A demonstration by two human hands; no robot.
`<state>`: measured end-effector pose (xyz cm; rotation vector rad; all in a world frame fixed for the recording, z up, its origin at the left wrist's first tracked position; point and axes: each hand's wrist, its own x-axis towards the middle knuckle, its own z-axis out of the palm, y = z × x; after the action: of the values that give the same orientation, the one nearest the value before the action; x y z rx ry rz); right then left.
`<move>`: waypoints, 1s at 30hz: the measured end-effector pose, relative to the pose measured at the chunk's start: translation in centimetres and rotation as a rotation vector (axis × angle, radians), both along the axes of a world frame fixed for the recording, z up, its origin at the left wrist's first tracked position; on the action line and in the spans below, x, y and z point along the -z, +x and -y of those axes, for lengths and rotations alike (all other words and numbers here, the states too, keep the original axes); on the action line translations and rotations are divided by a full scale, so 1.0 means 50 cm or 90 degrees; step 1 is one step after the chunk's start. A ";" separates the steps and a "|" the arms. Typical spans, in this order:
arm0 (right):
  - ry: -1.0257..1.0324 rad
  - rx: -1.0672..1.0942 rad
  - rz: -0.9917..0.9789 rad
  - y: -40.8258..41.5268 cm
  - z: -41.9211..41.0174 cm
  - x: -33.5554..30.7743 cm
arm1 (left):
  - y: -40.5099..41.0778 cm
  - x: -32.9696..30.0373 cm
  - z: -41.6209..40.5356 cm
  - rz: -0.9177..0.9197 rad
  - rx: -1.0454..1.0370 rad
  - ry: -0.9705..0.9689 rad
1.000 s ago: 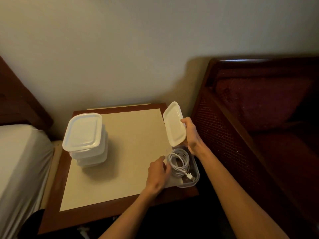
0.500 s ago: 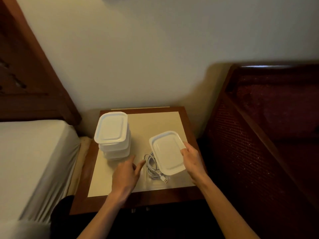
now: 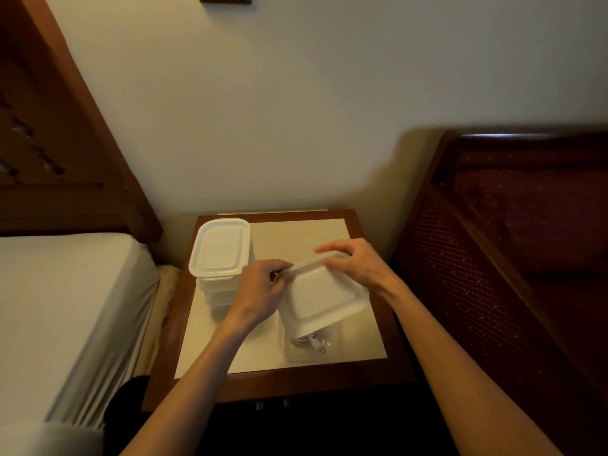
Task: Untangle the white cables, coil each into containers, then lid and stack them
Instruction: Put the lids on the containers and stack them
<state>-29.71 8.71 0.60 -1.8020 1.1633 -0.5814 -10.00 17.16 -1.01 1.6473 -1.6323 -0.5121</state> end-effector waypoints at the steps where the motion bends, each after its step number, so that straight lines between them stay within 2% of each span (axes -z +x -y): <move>1: 0.005 0.100 0.070 -0.001 -0.008 0.009 | 0.000 0.011 -0.003 -0.061 -0.061 0.005; 3: 0.074 0.269 0.185 -0.001 -0.039 0.036 | -0.007 0.038 -0.016 -0.167 -0.166 0.005; 4: 0.117 0.307 0.200 0.002 -0.058 0.051 | -0.015 0.047 -0.026 -0.197 -0.206 0.002; 6: 0.160 0.309 0.185 0.014 -0.088 0.080 | -0.033 0.056 -0.046 -0.234 -0.235 0.014; 8: 0.115 0.313 0.158 0.026 -0.098 0.096 | -0.045 0.062 -0.058 -0.239 -0.213 0.061; 11: 0.036 0.294 0.067 0.035 -0.088 0.103 | -0.043 0.068 -0.052 -0.148 -0.223 0.124; 16: -0.022 0.279 -0.054 0.066 -0.091 0.150 | -0.044 0.107 -0.029 0.006 -0.241 0.088; 20: -0.094 0.327 -0.255 0.084 -0.102 0.180 | -0.055 0.122 -0.028 0.130 -0.266 0.071; 22: -0.098 0.316 -0.303 0.087 -0.108 0.187 | -0.063 0.118 -0.027 0.178 -0.273 0.089; 25: -0.065 0.320 -0.280 0.085 -0.111 0.195 | -0.070 0.115 -0.027 0.193 -0.284 0.113; 27: -0.088 0.340 -0.255 0.084 -0.109 0.186 | -0.066 0.104 -0.025 0.173 -0.263 0.080; 30: -0.137 0.335 -0.122 0.083 -0.092 0.130 | -0.048 0.057 -0.005 0.083 -0.221 -0.002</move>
<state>-25.57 13.31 -5.90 -1.7548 1.7875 -0.8754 -12.38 17.40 -3.86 1.9443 -1.3903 -0.2298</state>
